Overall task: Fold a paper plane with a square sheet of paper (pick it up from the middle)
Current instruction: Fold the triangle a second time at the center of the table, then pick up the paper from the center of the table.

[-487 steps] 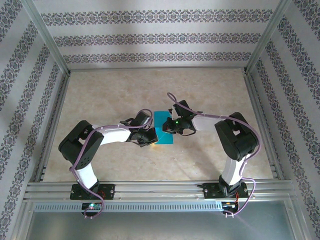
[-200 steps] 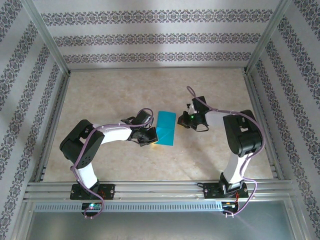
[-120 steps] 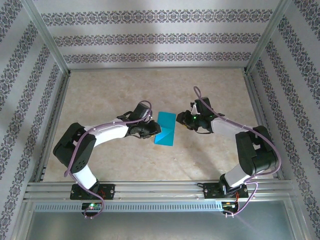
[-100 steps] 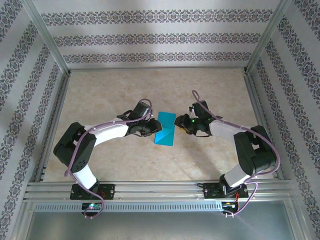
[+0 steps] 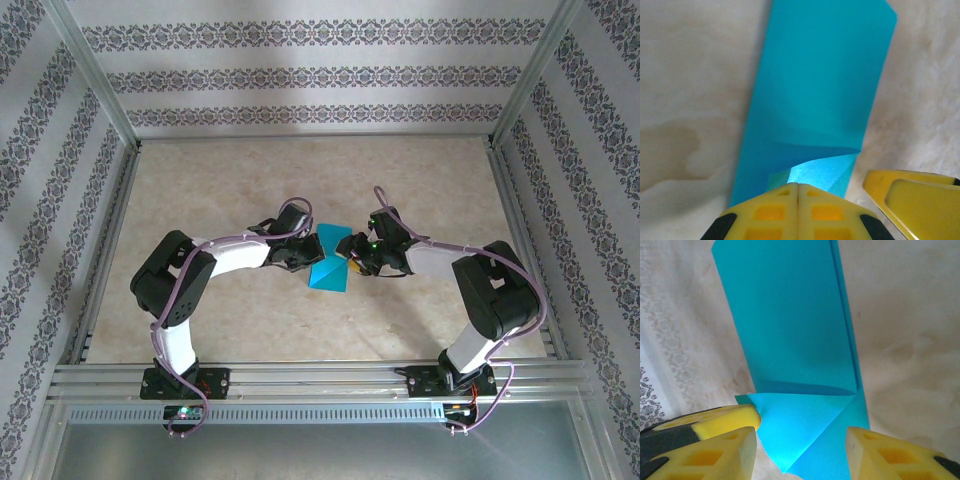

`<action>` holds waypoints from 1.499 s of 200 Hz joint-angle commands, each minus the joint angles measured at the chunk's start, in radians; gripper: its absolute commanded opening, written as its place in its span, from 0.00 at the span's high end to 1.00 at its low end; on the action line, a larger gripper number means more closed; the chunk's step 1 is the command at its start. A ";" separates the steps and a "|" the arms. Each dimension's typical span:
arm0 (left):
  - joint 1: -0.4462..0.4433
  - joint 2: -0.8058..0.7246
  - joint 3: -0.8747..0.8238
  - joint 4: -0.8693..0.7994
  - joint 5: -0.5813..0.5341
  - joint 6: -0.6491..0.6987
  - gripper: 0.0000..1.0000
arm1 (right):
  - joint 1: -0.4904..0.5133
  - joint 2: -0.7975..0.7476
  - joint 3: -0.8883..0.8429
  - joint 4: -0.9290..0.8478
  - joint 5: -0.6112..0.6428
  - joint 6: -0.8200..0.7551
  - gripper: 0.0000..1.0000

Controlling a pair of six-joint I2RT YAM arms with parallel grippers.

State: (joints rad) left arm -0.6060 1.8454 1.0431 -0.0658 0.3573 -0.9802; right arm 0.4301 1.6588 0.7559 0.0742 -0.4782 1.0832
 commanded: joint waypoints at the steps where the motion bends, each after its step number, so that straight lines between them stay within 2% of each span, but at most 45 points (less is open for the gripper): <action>1: 0.029 0.024 -0.045 0.058 -0.016 -0.069 0.96 | 0.015 0.025 -0.004 0.019 0.020 0.034 0.49; 109: 0.040 0.040 -0.116 0.102 -0.006 -0.139 0.97 | 0.039 0.069 0.038 0.001 0.021 0.018 0.53; 142: 0.040 0.037 -0.120 0.099 -0.002 -0.140 0.97 | 0.048 0.089 0.057 0.000 0.010 0.000 0.62; 176: 0.041 0.034 -0.126 0.104 0.003 -0.139 0.97 | 0.046 0.071 0.054 -0.018 0.037 -0.022 0.62; 225: 0.041 0.035 -0.128 0.103 0.006 -0.140 0.97 | 0.044 0.116 0.081 0.027 0.004 -0.008 0.63; 300: 0.043 0.034 -0.119 0.094 0.007 -0.135 0.98 | 0.052 0.127 0.047 0.136 -0.059 0.003 0.72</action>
State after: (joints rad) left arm -0.5739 1.8561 0.9443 0.0689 0.3729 -1.1053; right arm 0.4694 1.7645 0.8162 0.1707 -0.5137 1.0870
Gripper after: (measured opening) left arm 0.046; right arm 0.299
